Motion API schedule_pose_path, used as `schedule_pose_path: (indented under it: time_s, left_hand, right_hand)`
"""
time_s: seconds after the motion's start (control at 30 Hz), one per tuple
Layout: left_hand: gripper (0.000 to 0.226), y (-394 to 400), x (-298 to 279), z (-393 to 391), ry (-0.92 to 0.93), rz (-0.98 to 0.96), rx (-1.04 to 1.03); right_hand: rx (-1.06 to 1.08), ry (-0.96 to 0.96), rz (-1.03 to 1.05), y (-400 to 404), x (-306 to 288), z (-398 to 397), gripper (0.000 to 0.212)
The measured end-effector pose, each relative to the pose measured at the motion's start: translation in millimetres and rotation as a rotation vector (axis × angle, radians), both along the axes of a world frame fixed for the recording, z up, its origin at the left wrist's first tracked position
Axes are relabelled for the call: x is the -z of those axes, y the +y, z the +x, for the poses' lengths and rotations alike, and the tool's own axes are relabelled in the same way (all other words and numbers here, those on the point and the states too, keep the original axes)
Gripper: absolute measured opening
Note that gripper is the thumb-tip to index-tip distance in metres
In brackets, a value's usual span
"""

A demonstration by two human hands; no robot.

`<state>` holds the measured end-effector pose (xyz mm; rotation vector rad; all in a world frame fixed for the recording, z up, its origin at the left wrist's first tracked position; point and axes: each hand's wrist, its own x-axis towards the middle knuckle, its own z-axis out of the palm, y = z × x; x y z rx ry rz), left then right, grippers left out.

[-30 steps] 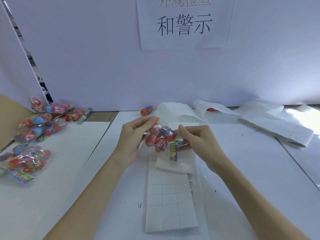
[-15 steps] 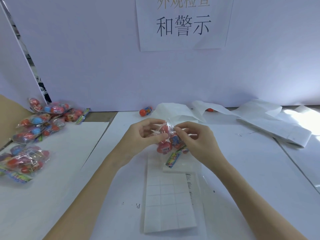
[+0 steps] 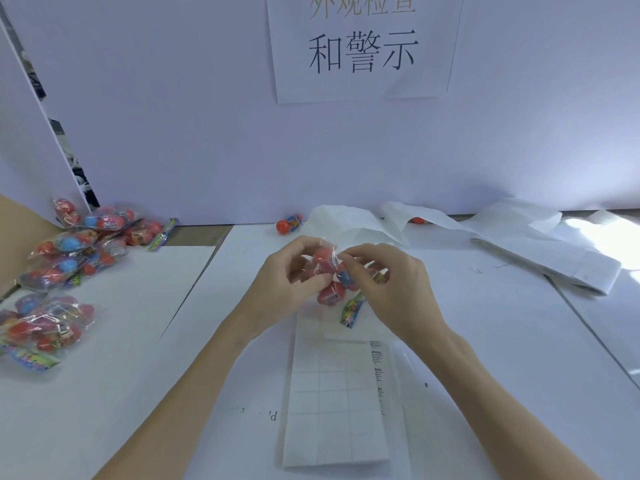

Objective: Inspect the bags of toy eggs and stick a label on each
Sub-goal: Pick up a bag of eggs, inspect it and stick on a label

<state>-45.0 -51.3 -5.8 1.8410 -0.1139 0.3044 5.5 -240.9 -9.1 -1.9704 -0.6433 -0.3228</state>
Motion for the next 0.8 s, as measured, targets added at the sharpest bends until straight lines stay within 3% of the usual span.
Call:
schedule_pose_path:
  time_s: [0.17, 0.33, 0.43, 0.5, 0.6, 0.7, 0.8]
  left_hand:
    - [0.052, -1, 2, 3, -0.224, 0.007, -0.109]
    - [0.041, -5, 3, 2, -0.382, 0.175, -0.156]
    - [0.049, -1, 2, 0, -0.302, 0.308, -0.151]
    - [0.062, -2, -4, -4, -0.151, 0.199, -0.082]
    - [0.051, -6, -9, -5, -0.072, -0.110, -0.034]
    - [0.054, -6, -9, -1, -0.095, -0.143, -0.062]
    - [0.050, -1, -5, 1, -0.163, -0.080, -0.154]
  right_hand:
    - [0.108, -0.054, 0.073, -4, -7, 1, 0.013]
    - [-0.145, 0.320, 0.329, -3, -16, -4, 0.020]
    - [-0.165, 0.340, 0.307, 1, -15, -6, 0.017]
    - [-0.171, 0.327, 0.331, 0, -13, -4, 0.029]
    - [-0.206, 0.350, 0.367, -2, -12, -2, 0.049]
    - [-0.211, 0.358, 0.349, 0, -9, -2, 0.053]
    - [-0.207, 0.418, 0.224, -2, -8, 0, 0.040]
